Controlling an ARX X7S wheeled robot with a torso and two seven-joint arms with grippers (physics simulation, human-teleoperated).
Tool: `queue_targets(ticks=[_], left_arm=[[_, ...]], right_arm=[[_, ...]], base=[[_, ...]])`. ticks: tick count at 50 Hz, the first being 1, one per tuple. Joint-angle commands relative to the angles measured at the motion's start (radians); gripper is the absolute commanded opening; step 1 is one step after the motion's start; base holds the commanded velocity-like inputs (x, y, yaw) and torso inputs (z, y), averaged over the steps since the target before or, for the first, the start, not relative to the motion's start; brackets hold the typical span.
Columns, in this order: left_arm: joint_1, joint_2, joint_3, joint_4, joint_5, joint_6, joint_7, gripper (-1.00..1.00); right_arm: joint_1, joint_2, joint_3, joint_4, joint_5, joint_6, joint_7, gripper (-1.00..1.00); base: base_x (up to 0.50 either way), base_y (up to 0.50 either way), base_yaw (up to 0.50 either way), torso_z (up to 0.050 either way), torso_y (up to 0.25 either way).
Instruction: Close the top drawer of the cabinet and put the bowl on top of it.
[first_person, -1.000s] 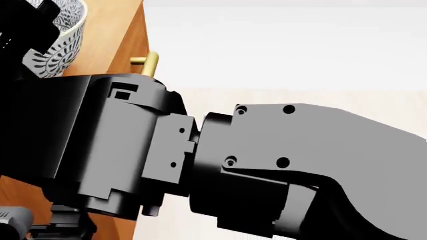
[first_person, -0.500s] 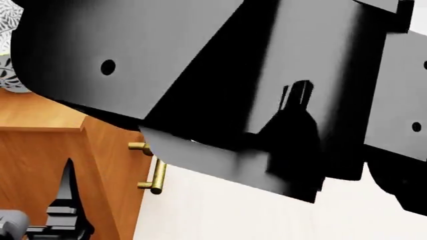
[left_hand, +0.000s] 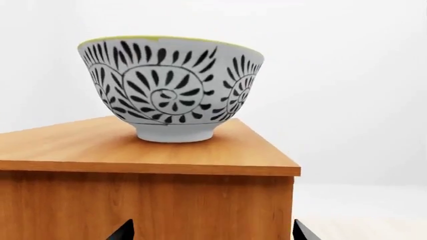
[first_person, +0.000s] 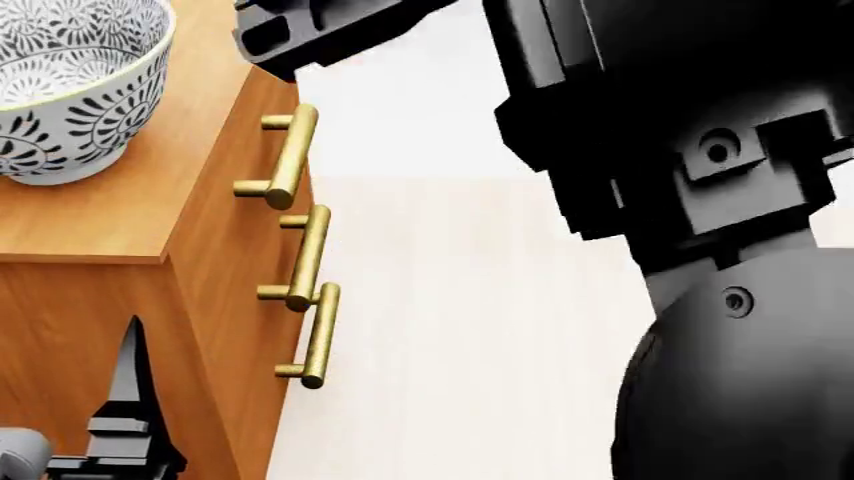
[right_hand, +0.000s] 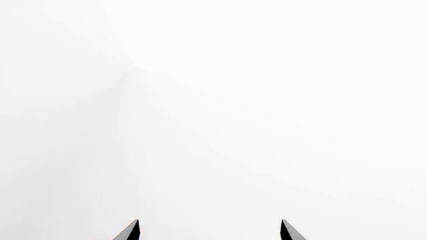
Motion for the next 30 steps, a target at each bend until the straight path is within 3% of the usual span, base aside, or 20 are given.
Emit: queue_targets(ticks=[1, 10, 30], left_arm=[[0.001, -0.003, 0.001, 0.007, 0.0, -0.002, -0.006, 1.0], [-0.002, -0.005, 0.005, 0.015, -0.001, -0.006, -0.008, 1.0], [-0.001, -0.01, 0.007, 0.015, -0.002, -0.004, -0.012, 1.0]], right_arm=[[-0.262, 0.23, -0.089, -0.218, -0.214, -0.111, 0.151, 1.0], [-0.569, 0.283, -0.226, -0.189, -0.495, -0.303, 0.234, 1.0], [-0.843, 0.193, -0.335, 0.007, -0.711, -0.536, 0.254, 1.0]], base=[[0.0, 0.0, 0.0, 0.0, 0.0], [0.0, 0.0, 0.0, 0.0, 0.0], [0.0, 0.0, 0.0, 0.0, 0.0]])
